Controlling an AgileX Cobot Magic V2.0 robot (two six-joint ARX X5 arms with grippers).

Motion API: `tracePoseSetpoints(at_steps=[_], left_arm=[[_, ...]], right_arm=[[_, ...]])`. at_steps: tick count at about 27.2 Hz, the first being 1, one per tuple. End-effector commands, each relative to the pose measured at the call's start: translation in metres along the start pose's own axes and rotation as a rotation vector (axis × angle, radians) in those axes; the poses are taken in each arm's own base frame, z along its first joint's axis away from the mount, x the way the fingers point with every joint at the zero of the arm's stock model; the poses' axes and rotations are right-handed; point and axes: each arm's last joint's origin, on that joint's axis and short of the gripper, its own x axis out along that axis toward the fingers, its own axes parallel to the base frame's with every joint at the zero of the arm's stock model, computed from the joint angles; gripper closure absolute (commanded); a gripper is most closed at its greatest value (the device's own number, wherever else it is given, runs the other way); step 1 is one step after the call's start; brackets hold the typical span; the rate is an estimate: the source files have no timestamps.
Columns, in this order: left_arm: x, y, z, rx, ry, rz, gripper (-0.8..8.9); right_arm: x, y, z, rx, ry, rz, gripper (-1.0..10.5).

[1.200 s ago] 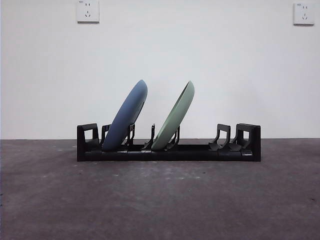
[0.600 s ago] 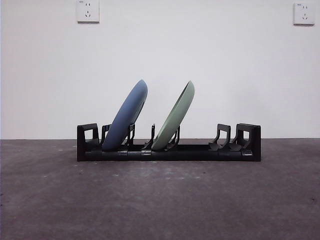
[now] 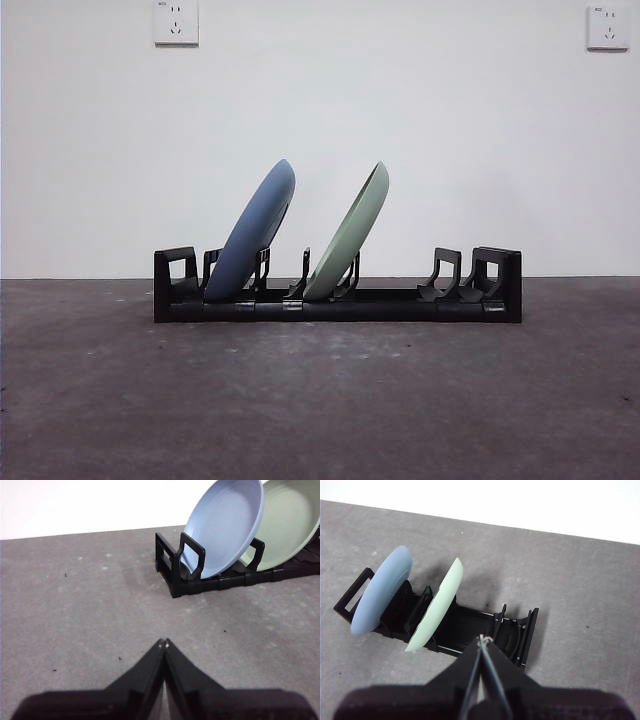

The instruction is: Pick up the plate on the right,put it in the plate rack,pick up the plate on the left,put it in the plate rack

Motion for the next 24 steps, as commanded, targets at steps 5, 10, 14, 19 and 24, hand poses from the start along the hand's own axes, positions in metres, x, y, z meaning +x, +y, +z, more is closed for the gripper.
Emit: tracePoseSetpoints(at_steps=[5,10,14,19,24], left_arm=[[0.002,0.0,-0.004,-0.017,0.022,-0.005,8.17],[0.002,0.0,-0.004,-0.017,0.022,-0.005,8.17],[0.002,0.0,-0.004,-0.017,0.022,-0.005,8.17],[0.002,0.0,-0.004,-0.017,0.021,-0.005,8.17],[0.002,0.0,-0.004,-0.017,0.021,-0.005,8.17]], right_arm=[[-0.014,-0.006,0.0,-0.111,-0.014,-0.212,9.4],[-0.081,0.0,-0.003,-0.097,-0.173,-0.261,9.4],[-0.123,-0.004,-0.015,-0.063,-0.266,-0.33,9.4],[-0.135,-0.008,-0.042,-0.018,-0.359,-0.377,9.4],[-0.12,-0.01,-0.093,0.01,-0.468,-0.411,9.4]])
